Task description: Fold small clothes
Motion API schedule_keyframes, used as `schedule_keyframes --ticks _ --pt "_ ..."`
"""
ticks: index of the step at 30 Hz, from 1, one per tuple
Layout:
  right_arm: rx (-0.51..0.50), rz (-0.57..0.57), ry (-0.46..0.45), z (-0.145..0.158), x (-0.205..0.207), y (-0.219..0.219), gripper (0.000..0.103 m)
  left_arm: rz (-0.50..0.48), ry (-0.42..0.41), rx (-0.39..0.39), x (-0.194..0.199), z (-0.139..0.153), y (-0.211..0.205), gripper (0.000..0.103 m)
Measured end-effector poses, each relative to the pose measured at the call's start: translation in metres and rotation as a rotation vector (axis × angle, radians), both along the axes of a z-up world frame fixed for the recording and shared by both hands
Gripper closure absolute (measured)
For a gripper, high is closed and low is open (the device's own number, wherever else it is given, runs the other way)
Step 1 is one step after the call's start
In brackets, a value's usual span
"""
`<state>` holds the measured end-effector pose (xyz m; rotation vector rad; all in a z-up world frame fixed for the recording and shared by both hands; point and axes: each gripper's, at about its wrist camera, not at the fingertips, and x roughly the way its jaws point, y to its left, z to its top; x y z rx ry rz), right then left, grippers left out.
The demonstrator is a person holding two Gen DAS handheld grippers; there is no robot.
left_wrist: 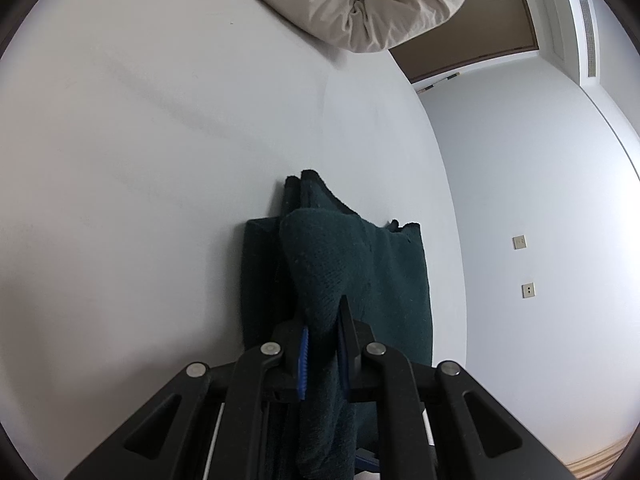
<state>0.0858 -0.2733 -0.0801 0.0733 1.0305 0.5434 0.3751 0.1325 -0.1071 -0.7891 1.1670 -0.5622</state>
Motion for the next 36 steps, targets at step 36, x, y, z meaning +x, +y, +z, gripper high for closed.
schedule_keyframes --ticks 36 --pt "0.736 -0.279 0.211 -0.033 0.004 -0.172 0.077 -0.029 -0.15 0.194 -0.111 -0.015 -0.029 0.099"
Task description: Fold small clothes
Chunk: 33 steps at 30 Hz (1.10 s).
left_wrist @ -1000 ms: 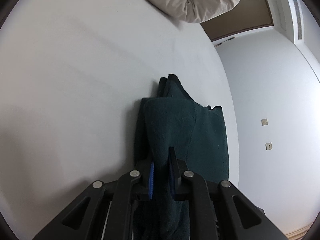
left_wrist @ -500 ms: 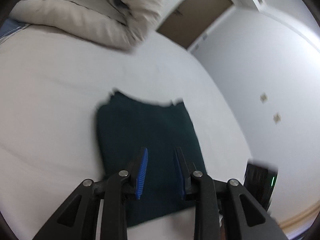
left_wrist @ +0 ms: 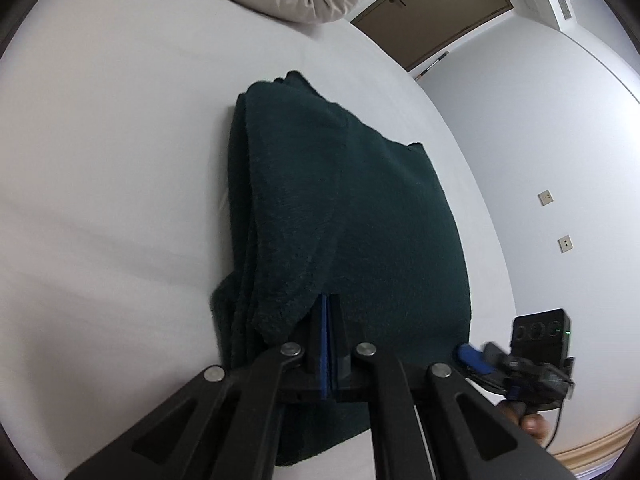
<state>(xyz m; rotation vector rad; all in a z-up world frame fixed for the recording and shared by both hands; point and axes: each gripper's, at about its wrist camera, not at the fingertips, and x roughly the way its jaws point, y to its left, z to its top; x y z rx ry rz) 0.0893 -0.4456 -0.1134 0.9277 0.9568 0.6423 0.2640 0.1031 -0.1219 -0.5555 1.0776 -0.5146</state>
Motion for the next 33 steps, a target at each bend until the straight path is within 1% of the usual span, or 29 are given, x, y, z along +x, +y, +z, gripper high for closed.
schedule_keyframes --ticks 2,4,5,6,7,8,9,10,11,13,14,15,16,18,19,21,22,23,25,26,30,33 --pt "0.01 0.023 -0.012 0.006 0.005 0.007 0.077 -0.003 -0.002 0.006 0.001 0.002 -0.004 0.099" --pt "-0.043 0.032 -0.001 0.004 0.014 0.013 0.071 -0.005 0.002 -0.004 0.001 -0.001 -0.002 0.099" --pt "-0.082 0.03 0.024 0.0 0.011 0.013 0.068 0.0 0.009 -0.024 0.001 -0.001 -0.003 0.099" --pt "-0.097 0.032 0.049 -0.005 0.003 0.007 0.067 0.003 0.018 -0.043 0.001 0.0 -0.002 0.099" --pt "-0.075 0.032 0.076 -0.014 0.005 0.003 0.074 0.004 0.023 -0.054 0.0 0.0 0.001 0.099" --pt "-0.059 0.027 0.083 -0.014 0.004 -0.001 0.077 0.006 0.018 -0.046 -0.001 0.003 0.003 0.099" --pt "-0.049 0.023 0.075 -0.01 0.003 -0.005 0.077 0.006 0.004 -0.029 -0.003 0.008 0.004 0.099" --pt "-0.041 0.02 0.05 -0.003 0.002 -0.006 0.074 0.006 -0.014 -0.007 -0.007 0.016 0.004 0.093" --pt "-0.026 0.017 0.013 0.006 0.004 -0.008 0.074 0.008 -0.039 -0.003 -0.011 0.026 0.003 0.087" --pt "0.003 0.012 -0.036 0.023 0.018 -0.009 0.074 0.011 -0.095 0.002 -0.013 0.046 -0.001 0.067" --pt "0.004 0.012 -0.045 0.03 0.025 -0.009 0.073 0.012 -0.123 0.007 -0.013 0.054 -0.004 0.064" --pt "-0.007 0.014 -0.05 0.036 0.035 -0.005 0.071 0.006 -0.149 0.01 -0.01 0.062 -0.01 0.058" --pt "-0.026 0.021 -0.052 0.04 0.048 0.001 0.069 -0.003 -0.156 0.016 -0.007 0.065 -0.014 0.056" --pt "-0.046 0.052 -0.038 0.042 0.077 0.016 0.067 -0.004 -0.16 0.04 0.005 0.064 -0.023 0.056" --pt "-0.054 0.059 -0.015 0.037 0.095 0.024 0.066 0.001 -0.148 0.046 0.014 0.058 -0.027 0.056" --pt "-0.054 0.063 0.034 0.028 0.117 0.029 0.066 0.017 -0.12 0.058 0.03 0.045 -0.03 0.056" --pt "-0.05 0.063 0.059 0.021 0.129 0.03 0.068 0.022 -0.109 0.082 0.038 0.038 -0.031 0.056" --pt "-0.046 0.048 0.072 0.016 0.139 0.026 0.068 0.022 -0.096 0.094 0.044 0.031 -0.032 0.057" --pt "-0.02 0.028 0.067 0.015 0.155 0.021 0.068 0.018 -0.097 0.098 0.05 0.024 -0.033 0.061" --pt "-0.021 0.024 0.065 0.014 0.163 0.021 0.068 0.012 -0.099 0.104 0.052 0.022 -0.033 0.062" --pt "-0.044 0.032 0.085 0.008 0.201 0.021 0.068 -0.012 -0.09 0.122 0.059 0.019 -0.032 0.063" --pt "-0.09 -0.007 0.111 0.007 0.225 0.015 0.068 -0.024 -0.081 0.139 0.065 0.018 -0.033 0.065"
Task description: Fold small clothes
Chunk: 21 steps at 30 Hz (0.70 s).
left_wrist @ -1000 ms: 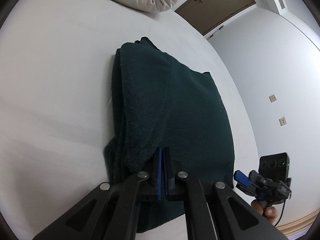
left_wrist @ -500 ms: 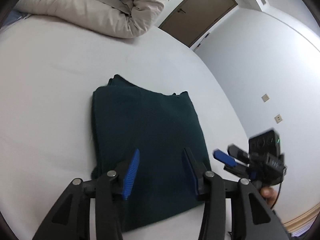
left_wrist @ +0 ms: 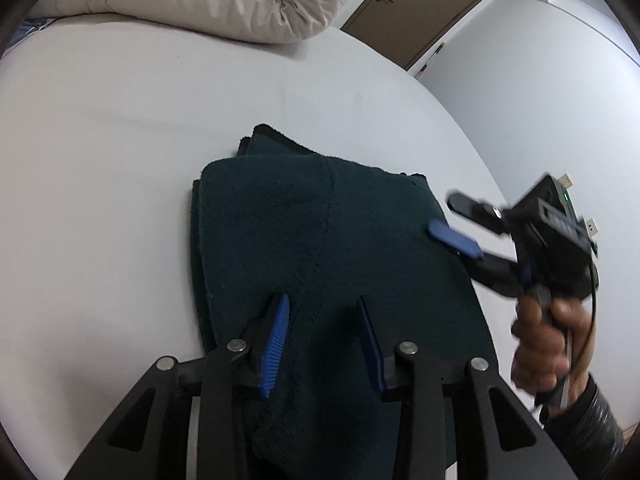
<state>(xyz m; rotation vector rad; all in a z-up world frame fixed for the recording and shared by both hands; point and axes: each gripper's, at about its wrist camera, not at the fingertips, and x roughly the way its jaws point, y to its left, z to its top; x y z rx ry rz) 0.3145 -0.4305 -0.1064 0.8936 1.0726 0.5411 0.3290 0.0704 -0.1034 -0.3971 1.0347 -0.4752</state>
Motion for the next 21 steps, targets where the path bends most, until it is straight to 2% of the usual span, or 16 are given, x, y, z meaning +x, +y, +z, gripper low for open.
schedule_keyframes --ticks 4,8,11,13,14,15,16,17,19,21 --pt "-0.047 0.001 0.071 -0.015 0.029 0.0 0.067 -0.02 -0.001 0.039 0.002 0.0 -0.005 0.065" --pt "-0.081 0.004 0.035 -0.018 0.046 0.006 0.068 -0.025 -0.006 0.072 0.006 0.0 -0.009 0.065" --pt "-0.068 -0.036 0.032 -0.028 0.053 0.0 0.081 -0.027 -0.021 0.097 0.001 0.0 -0.013 0.066" --pt "-0.057 -0.058 0.049 -0.035 0.055 -0.006 0.1 -0.024 -0.025 0.099 0.001 0.0 -0.014 0.066" --pt "-0.058 -0.065 0.048 -0.036 0.052 -0.009 0.101 -0.023 -0.026 0.099 0.0 -0.001 -0.014 0.066" --pt "-0.078 -0.071 0.03 -0.031 0.048 -0.01 0.101 -0.023 -0.026 0.101 0.0 0.0 -0.014 0.066" --pt "-0.12 -0.076 0.001 -0.02 0.044 -0.009 0.094 -0.025 -0.027 0.106 -0.001 0.0 -0.015 0.066" --pt "-0.138 -0.077 -0.015 -0.012 0.039 -0.008 0.092 -0.026 -0.031 0.113 -0.001 0.0 -0.016 0.066" --pt "-0.12 -0.058 -0.063 0.006 0.027 -0.005 0.077 -0.025 -0.036 0.121 -0.002 -0.001 -0.017 0.066" --pt "-0.085 -0.025 -0.116 0.025 0.013 0.001 0.075 -0.02 -0.038 0.124 -0.003 -0.001 -0.019 0.066"
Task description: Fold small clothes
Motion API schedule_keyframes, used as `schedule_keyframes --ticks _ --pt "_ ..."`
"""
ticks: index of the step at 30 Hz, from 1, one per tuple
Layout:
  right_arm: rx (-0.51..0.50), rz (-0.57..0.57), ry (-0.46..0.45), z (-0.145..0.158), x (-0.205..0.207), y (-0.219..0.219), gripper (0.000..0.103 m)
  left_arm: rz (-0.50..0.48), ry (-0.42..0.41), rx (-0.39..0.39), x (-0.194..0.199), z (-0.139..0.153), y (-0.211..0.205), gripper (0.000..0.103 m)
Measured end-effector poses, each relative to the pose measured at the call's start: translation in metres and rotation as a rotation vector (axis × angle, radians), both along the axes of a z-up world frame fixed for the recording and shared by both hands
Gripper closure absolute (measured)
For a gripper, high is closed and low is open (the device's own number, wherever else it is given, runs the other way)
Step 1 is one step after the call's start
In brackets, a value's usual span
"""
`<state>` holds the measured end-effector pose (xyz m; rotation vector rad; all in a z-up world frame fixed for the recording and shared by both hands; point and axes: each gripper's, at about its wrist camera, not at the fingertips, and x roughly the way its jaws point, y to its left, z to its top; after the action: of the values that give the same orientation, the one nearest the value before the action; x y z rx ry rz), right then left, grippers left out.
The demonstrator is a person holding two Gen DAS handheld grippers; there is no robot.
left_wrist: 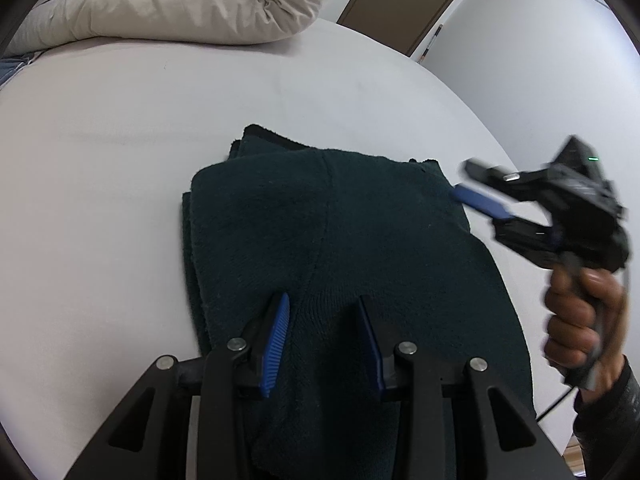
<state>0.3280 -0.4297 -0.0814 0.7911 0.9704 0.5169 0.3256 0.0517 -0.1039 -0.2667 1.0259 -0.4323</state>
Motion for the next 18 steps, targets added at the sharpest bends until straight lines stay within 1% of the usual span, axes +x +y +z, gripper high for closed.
schedule_keyframes --ticks 1,2,3,4,5,7,8,10,12,14,16,17,18 --pt "0.013 0.02 -0.014 0.005 -0.002 0.004 0.073 0.001 -0.002 0.005 -0.001 0.0 -0.002 0.066" --pt "0.024 0.047 -0.024 0.01 -0.005 0.011 0.069 0.001 -0.005 0.01 -0.001 0.0 -0.004 0.066" --pt "0.021 0.07 -0.023 0.013 -0.007 0.018 0.066 0.002 -0.006 0.015 -0.001 0.0 -0.005 0.066" --pt "0.005 0.1 -0.015 0.013 -0.006 0.029 0.062 0.002 -0.006 0.02 -0.002 0.0 -0.006 0.066" --pt "-0.023 0.132 0.004 0.01 -0.003 0.04 0.061 0.003 -0.006 0.022 -0.002 0.001 -0.007 0.066" --pt "-0.096 0.156 0.063 -0.004 0.001 0.055 0.059 0.004 -0.004 0.023 -0.001 0.0 -0.007 0.066" --pt "-0.112 0.146 0.073 -0.011 0.002 0.057 0.059 0.003 -0.003 0.024 -0.001 0.0 -0.008 0.066" --pt "-0.092 0.11 0.05 -0.011 0.001 0.052 0.06 0.001 -0.01 0.027 -0.001 0.0 -0.008 0.066" --pt "-0.087 0.076 0.047 -0.008 -0.008 0.042 0.059 -0.001 -0.016 0.034 -0.002 0.0 -0.009 0.066" --pt "-0.113 0.052 0.01 0.004 -0.018 0.035 0.057 0.005 -0.017 0.028 -0.003 0.0 -0.008 0.066" --pt "-0.112 0.025 -0.03 0.017 -0.033 0.023 0.057 0.015 -0.018 -0.003 -0.004 0.002 -0.005 0.065" --pt "-0.104 0.015 -0.043 0.02 -0.044 0.01 0.055 0.02 -0.015 -0.023 -0.006 0.004 -0.001 0.065" --pt "-0.102 0.007 -0.055 0.024 -0.055 0.002 0.049 0.027 -0.005 -0.041 -0.008 0.008 0.003 0.065"
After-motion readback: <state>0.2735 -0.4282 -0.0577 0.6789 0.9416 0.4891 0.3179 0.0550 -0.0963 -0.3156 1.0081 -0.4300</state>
